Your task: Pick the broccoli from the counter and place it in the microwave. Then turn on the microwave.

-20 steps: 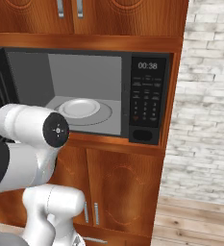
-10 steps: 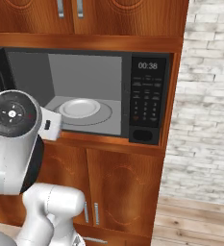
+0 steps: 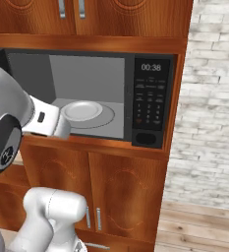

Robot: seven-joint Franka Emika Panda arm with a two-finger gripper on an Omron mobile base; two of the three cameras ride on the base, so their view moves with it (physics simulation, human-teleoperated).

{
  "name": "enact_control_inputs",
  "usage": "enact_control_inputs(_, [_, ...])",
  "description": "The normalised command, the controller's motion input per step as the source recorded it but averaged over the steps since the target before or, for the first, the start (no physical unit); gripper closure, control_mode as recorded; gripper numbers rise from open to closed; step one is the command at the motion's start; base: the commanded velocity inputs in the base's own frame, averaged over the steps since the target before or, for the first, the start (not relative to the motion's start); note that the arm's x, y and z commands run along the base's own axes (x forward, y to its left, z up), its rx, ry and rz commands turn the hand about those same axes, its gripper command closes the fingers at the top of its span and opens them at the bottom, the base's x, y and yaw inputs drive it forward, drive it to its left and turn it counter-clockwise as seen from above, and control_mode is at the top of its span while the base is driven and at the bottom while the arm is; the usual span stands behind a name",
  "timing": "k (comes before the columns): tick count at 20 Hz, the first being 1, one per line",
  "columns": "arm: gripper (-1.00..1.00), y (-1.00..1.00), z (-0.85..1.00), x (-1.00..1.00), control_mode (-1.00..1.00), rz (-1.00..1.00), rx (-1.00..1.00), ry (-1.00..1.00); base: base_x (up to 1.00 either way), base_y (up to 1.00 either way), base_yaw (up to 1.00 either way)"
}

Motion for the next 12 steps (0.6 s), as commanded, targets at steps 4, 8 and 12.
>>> enact_control_inputs(4, [-1.0, 0.0, -0.27, 0.0, -1.0, -0.01, 0.0, 0.22, 0.0, 0.0, 0.0])
enact_control_inputs(8, [-1.0, 0.01, -0.11, 0.0, -1.0, 0.0, 0.04, 0.17, 0.0, 0.0, 0.0])
enact_control_inputs(12, [-1.0, 0.0, 0.0, 0.0, -1.0, 0.0, 0.04, 0.01, 0.0, 0.0, 0.0])
